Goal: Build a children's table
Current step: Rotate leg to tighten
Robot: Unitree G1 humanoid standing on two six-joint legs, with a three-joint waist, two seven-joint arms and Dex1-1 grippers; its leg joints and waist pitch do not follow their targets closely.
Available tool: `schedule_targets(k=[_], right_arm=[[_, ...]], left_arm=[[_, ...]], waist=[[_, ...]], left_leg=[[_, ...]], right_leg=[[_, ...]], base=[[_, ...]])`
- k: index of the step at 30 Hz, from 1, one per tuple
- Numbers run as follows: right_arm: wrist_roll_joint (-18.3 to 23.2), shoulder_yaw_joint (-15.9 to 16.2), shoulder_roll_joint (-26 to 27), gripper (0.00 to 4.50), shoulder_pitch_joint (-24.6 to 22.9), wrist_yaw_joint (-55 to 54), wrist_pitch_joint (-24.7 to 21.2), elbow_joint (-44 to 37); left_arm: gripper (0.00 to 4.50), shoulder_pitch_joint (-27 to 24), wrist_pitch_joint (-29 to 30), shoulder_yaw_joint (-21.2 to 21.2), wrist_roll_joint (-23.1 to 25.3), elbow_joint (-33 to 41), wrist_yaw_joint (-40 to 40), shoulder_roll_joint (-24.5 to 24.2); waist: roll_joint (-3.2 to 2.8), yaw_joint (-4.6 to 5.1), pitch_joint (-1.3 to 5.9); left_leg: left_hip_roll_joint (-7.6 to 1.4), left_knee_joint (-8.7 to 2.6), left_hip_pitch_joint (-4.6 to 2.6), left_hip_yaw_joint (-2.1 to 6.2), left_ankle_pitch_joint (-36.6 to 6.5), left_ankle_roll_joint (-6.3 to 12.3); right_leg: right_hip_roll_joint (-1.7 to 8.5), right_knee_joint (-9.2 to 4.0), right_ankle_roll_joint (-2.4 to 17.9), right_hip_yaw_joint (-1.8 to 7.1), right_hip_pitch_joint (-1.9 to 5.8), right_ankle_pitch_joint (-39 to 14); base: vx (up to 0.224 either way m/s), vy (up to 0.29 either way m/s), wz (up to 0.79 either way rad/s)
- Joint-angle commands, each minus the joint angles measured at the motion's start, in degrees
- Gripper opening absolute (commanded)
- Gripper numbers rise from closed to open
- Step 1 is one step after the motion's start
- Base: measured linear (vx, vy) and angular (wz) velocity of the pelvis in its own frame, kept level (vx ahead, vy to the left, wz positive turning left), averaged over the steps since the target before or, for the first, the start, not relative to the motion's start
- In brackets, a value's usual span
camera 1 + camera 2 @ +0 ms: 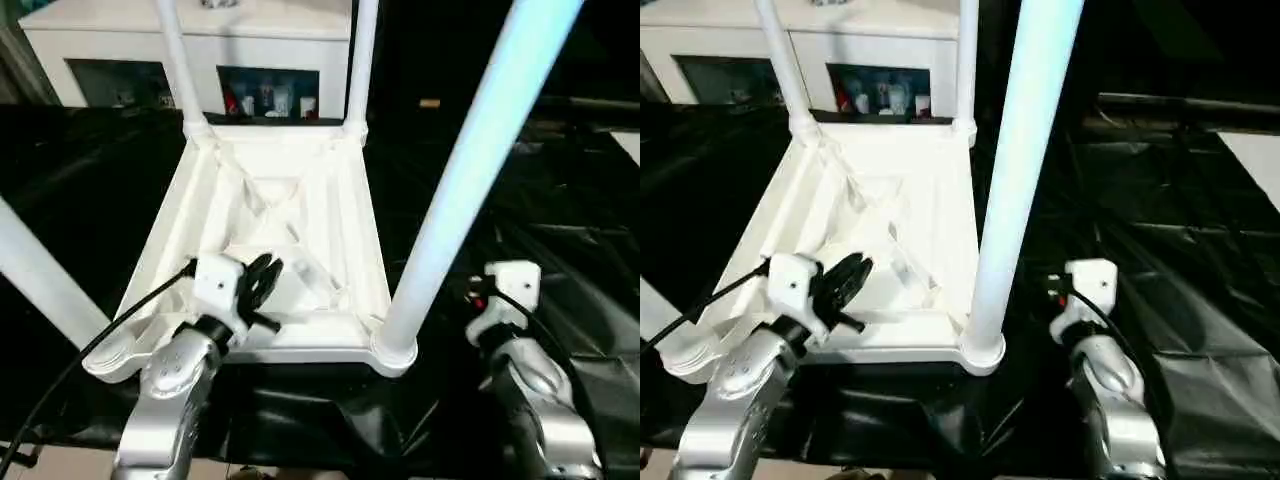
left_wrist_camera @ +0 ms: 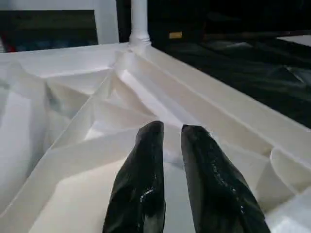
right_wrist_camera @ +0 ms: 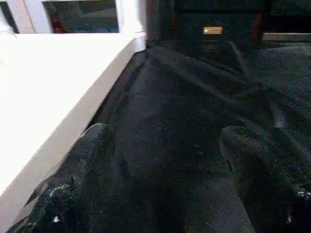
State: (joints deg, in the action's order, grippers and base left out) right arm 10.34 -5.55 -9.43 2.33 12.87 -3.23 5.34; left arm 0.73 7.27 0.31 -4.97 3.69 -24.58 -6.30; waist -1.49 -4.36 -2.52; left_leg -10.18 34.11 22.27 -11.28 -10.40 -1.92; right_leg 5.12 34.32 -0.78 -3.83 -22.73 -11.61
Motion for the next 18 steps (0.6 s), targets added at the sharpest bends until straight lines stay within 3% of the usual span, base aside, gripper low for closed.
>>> schedule_targets(k=[1, 2, 4, 6, 10, 12, 13, 14, 15, 16, 17, 18], right_arm=[[-1.18, -1.29, -1.45, 3.72, -0.68, 0.28, -0.39, -1.42], [-1.37, -1.64, -2.14, 3.72, -1.01, 0.36, -0.43, -1.40], [-1.02, -2.10, -2.33, 3.72, -1.36, 0.10, -0.91, -1.52], [-0.88, -2.00, -2.27, 3.72, -1.60, 0.09, -1.03, -1.71], [-1.11, -0.67, -1.90, 3.72, -1.49, -0.07, -2.06, -2.34], [-1.15, -0.39, -1.86, 3.72, -1.71, -0.15, -2.30, -2.94], [-1.15, -0.37, -1.86, 3.72, -1.74, -0.17, -2.34, -3.03], [-1.16, -0.28, -1.89, 3.72, -1.95, -0.18, -2.45, -3.39], [-1.29, -0.08, -1.99, 3.72, -2.16, -0.12, -2.48, -3.74], [-1.43, 0.12, -2.09, 3.72, -2.46, 0.15, -2.39, -4.19], [-1.51, 0.20, -2.14, 3.72, -2.65, 0.29, -2.41, -4.51], [-1.57, 0.24, -2.17, 3.72, -2.78, 0.41, -2.44, -4.75]], left_arm=[[0.83, -1.57, 0.36, 0.36, 0.04, 2.48, 0.44, -0.25], [0.83, -2.34, 0.63, 0.09, 0.22, 3.24, 0.86, -0.37], [0.83, -3.12, 0.49, -0.25, 0.65, 3.70, 1.84, -0.29], [0.83, -3.40, 0.42, -0.28, 0.83, 3.85, 2.66, 0.03], [0.83, -3.48, 0.53, -0.80, 0.41, 3.69, 2.62, 0.45], [0.83, -3.14, 0.70, -1.22, 0.47, 3.48, 2.85, 0.68], [0.83, -3.00, 0.71, -1.22, 0.46, 3.36, 2.86, 0.71], [0.83, -2.80, 0.60, -1.17, 0.27, 3.19, 2.76, 0.74], [0.83, -2.68, 0.88, -1.23, 0.56, 3.15, 2.93, 0.58], [0.83, -2.64, 1.04, -1.25, 0.54, 3.13, 3.10, 0.48], [0.83, -2.59, 1.07, -1.27, 0.53, 3.07, 3.18, 0.36], [0.83, -2.55, 1.05, -1.28, 0.50, 3.01, 3.23, 0.27]], waist=[[0.07, 0.71, 1.73], [0.09, 0.77, 1.74], [0.33, 0.88, 1.94], [0.11, 1.10, 2.09], [0.09, 1.35, 2.19], [0.07, 1.40, 2.56], [0.07, 1.38, 3.18], [-0.07, 1.54, 4.52], [-0.09, 1.36, 6.20], [-0.03, 1.15, 6.79], [0.06, 1.16, 6.43], [-0.19, 0.88, 6.21]], left_leg=[[-2.98, -5.53, -2.27, 2.67, -31.60, -2.71], [-3.06, -5.93, -2.17, 2.80, -31.25, -3.04], [-2.94, -5.95, -2.36, 2.55, -29.56, -2.68], [-2.99, -6.14, -1.74, 2.60, -27.12, -2.10], [-2.99, -6.05, -1.59, 2.41, -25.55, -1.55], [-3.02, -5.65, -0.80, 2.17, -19.03, -0.45], [-2.74, -4.83, 0.11, 1.62, -8.81, 2.98], [-1.50, -2.53, 1.27, 1.08, 4.46, 8.40], [0.03, -0.36, 2.26, 0.93, 19.53, 14.67], [0.58, 0.41, 2.56, 0.93, 23.87, 17.28], [0.97, 0.78, 4.04, 0.86, 20.04, 20.23], [0.52, 0.79, 4.04, 0.93, 12.91, 19.87]], right_leg=[[2.91, -6.79, 3.04, 1.75, 0.74, -32.43], [3.11, -6.95, 2.39, 1.89, 1.11, -31.67], [3.14, -7.10, 2.60, 2.23, 0.99, -29.63], [3.23, -6.73, 3.31, 2.31, 1.49, -26.45], [3.19, -6.41, 4.86, 2.46, 1.49, -22.98], [2.88, -5.98, 6.83, 2.59, 1.35, -14.63], [2.06, -5.26, 10.06, 2.19, 0.75, -2.72], [1.28, -3.85, 13.37, 1.51, -0.34, 11.74], [0.21, -2.32, 15.43, 0.46, -1.11, 27.84], [-0.22, -2.15, 15.84, 0.18, -1.66, 33.06], [0.46, -3.62, 15.71, -0.08, -2.58, 30.19], [1.16, -4.57, 15.18, -0.26, -2.92, 21.38]], base=[[0.000, 0.000, 0.00], [0.000, 0.000, 0.00], [0.000, 0.000, 0.00], [0.000, 0.000, 0.00], [0.000, 0.000, 0.00], [0.000, 0.000, 0.00], [0.000, 0.000, 0.00], [0.000, 0.000, 0.00], [0.000, 0.000, 0.00], [-0.072, 0.010, 0.00], [-0.072, 0.010, 0.00], [-0.115, 0.014, 0.02]])
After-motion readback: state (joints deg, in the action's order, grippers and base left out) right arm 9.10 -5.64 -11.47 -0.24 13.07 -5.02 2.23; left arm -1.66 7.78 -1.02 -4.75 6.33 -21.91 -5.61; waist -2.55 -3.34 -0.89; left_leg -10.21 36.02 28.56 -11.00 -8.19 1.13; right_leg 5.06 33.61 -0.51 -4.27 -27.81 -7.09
